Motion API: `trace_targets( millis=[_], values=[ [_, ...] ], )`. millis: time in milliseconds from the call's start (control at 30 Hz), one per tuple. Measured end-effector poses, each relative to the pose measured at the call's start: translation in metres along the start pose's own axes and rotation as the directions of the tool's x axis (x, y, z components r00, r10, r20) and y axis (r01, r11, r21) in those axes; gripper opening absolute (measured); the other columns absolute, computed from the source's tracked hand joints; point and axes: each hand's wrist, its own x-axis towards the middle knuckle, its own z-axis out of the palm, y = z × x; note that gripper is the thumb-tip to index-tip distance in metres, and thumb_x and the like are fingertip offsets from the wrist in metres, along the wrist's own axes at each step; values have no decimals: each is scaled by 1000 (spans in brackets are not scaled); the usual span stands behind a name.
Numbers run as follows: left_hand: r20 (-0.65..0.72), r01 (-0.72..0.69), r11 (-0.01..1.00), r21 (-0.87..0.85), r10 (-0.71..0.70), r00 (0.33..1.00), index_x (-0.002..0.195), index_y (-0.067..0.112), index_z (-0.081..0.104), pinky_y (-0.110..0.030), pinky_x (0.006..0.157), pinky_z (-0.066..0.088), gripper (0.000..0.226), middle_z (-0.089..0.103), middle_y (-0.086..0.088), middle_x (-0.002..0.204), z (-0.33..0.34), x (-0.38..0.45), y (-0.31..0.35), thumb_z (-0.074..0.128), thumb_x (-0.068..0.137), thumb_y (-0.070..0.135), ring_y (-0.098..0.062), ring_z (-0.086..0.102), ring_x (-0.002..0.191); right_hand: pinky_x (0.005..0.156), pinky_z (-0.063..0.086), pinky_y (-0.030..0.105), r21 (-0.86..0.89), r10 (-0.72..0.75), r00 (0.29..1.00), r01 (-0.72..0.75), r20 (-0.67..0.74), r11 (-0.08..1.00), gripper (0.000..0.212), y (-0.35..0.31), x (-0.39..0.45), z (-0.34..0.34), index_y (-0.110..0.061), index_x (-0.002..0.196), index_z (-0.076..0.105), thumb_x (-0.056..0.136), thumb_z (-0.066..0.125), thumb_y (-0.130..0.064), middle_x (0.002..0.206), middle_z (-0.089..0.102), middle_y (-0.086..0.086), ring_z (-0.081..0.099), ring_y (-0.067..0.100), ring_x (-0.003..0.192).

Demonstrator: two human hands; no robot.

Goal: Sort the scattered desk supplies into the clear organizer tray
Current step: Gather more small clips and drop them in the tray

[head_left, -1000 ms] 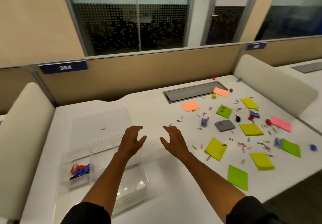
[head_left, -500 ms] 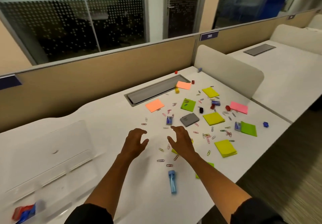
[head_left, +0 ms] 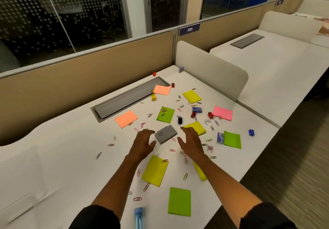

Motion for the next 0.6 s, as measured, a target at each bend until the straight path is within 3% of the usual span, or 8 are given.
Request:
trace_targets(
  millis=[333, 600],
  values=[
    [82, 33, 999, -32, -30, 996, 128, 13, 52, -26, 94, 31, 48, 50, -8, 131, 55, 70, 42, 68, 83, 20, -26, 42, 120, 104, 36, 37, -36, 27, 1000, -27, 7, 999, 46, 56, 58, -29, -15, 136, 46, 92, 57, -22, 139, 43, 8, 39, 27, 129],
    [109, -23, 1000, -2, 23, 994, 131, 11, 49, -30, 99, 31, 54, 48, -8, 136, 87, 123, 63, 69, 81, 12, -28, 42, 123, 104, 36, 34, -86, -20, 999, 23, 27, 996, 43, 82, 107, -33, -16, 133, 50, 91, 58, -14, 141, 44, 4, 42, 25, 126]
  ],
)
